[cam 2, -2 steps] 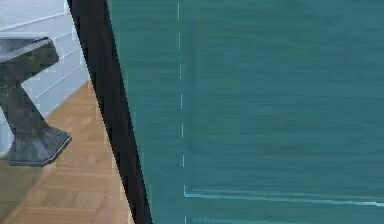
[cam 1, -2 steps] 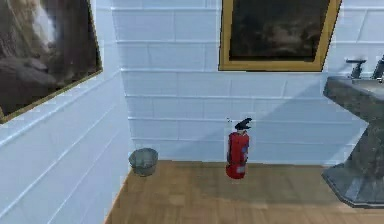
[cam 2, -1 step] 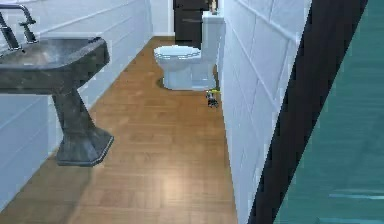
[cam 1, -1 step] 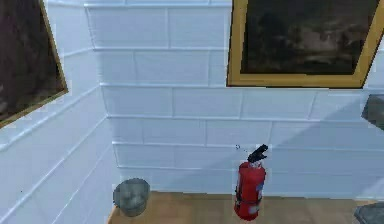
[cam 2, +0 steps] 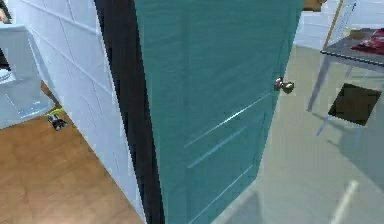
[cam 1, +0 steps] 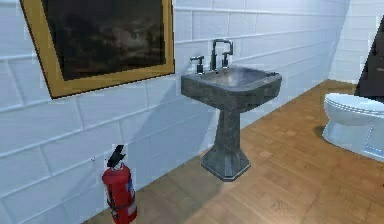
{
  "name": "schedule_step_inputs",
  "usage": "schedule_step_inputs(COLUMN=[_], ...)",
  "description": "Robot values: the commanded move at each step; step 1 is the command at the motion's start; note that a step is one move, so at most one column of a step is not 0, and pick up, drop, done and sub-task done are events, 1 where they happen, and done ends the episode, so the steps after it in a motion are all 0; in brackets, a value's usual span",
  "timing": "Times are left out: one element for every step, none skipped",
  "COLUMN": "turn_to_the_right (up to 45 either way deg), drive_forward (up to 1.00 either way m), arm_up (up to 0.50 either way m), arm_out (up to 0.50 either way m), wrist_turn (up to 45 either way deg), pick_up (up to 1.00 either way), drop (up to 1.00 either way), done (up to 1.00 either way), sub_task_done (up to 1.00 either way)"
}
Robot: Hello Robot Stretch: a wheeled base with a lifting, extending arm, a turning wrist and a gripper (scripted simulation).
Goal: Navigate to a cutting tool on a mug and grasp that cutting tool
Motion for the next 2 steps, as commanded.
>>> schedule_step_inputs(turn_to_the_right=[27.0,0.0], drive_forward=[0.0,0.25], arm_up=[0.0,0.0], arm_out=[0.0,0.0], wrist_turn=[0.0,0.0], pick_up=[0.0,0.0], drop=[0.0,0.0], done=[0.0,0.0], sub_task_done=[0.0,0.0])
